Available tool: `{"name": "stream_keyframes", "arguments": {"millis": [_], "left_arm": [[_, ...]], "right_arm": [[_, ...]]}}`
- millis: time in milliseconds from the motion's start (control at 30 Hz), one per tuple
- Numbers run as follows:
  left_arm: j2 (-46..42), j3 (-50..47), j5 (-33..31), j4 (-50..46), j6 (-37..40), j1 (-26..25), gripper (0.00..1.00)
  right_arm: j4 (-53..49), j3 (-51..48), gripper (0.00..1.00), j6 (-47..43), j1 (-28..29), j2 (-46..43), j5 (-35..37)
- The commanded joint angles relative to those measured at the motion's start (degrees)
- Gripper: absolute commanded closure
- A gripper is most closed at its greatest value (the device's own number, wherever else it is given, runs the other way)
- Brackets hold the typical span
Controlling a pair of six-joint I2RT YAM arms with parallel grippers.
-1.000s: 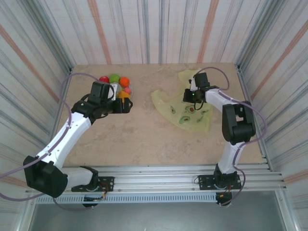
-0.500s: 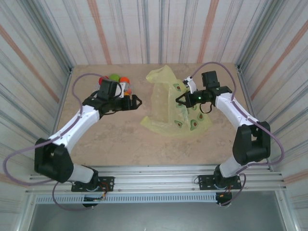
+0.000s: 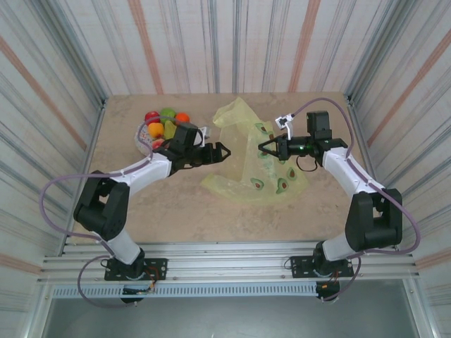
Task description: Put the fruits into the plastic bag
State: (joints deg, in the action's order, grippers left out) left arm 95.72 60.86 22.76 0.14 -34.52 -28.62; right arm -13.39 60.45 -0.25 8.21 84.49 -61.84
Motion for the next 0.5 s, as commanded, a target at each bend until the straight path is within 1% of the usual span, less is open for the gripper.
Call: {"name": "stream_keyframes", "arguments": {"millis": [0,167,267,367,400,467], "left_arm": [[1.47,-1.19,-1.3,8.52,-3.22,-0.18,0.11],[3.75,-1.62,-0.99,10.67,-2.53,0.07,0.11],[5.37,-1.43,-0.41,11.38,-2.63,1.46,0.08],[5.96,-1.8,1.49,13.86,-2.96,2.6,0.06],[6.28,-1.65,2.54,14.65,-2.62,2.61,0.07],[7.04,-0.91,5.26,15.99,-2.72,2.54,0.13]], "right_arm": [[4.33,-0.51,1.0,4.27,-0.37,-2.33,-3.73],[6.39,-1.09,1.0,6.6,-0.88,-4.53,-4.75],[6.63,-0.77,1.0,7.46,-1.34,-5.55,-5.44],[6.44,-0.79,1.0,7.89,-1.89,-6.2,-5.92],[6.72,-0.85,1.0,8.15,-2.04,-6.33,-6.16],[8.19,-1.27,1.0,9.13,-2.09,-6.31,-6.18]]}}
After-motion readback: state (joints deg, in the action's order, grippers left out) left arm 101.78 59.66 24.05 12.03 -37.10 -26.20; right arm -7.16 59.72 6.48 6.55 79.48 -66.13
